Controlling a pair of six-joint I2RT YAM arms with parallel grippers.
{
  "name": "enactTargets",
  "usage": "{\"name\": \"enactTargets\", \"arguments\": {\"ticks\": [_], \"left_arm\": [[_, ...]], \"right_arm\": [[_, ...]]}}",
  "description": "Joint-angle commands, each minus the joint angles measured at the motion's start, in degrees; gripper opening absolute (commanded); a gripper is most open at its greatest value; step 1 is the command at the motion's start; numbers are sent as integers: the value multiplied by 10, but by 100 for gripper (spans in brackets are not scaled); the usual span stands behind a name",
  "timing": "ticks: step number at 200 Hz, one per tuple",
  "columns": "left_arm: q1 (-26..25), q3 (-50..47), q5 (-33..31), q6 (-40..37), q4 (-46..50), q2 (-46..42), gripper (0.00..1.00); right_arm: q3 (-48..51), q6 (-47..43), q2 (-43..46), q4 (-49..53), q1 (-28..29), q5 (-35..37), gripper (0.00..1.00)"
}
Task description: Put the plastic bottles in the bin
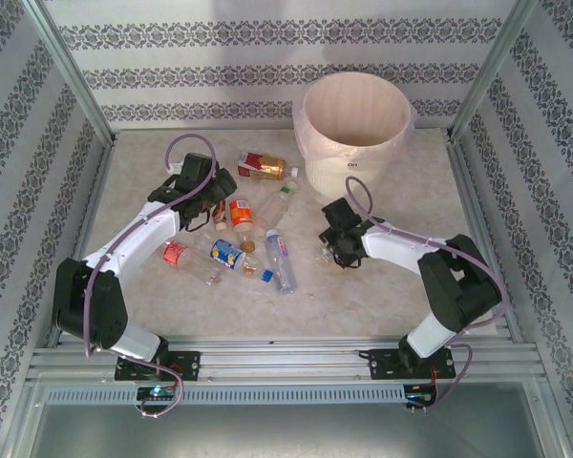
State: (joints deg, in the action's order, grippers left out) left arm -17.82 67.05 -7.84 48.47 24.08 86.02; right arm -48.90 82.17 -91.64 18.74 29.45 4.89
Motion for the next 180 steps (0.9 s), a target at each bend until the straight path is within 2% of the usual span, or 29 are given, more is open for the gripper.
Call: {"name": "enactTargets", "arguments": {"ticks": [1,45,77,105,120,147,180], "left_arm": [[8,24,9,4,5,12,100],[9,35,20,9,2,25,100],[9,36,29,12,-2,29,100],[9,39,34,9,-3,27,100],[9,40,34,9,-1,25,99],[9,36,33,12,-2,22,100],[9,34,35,11,-3,15,100]], "right_arm": [[37,1,38,1,-6,56,55],[104,-61,166,-36,-11,120,43],[132,-178,265,-92,-30,122,38],[112,-279,321,-106,-67,94,34],[89,-331,345,-112,-87,86,29],[50,-413,371,-150,-115,100,29],[-24,-517,362,-195,-150,81,30]]}}
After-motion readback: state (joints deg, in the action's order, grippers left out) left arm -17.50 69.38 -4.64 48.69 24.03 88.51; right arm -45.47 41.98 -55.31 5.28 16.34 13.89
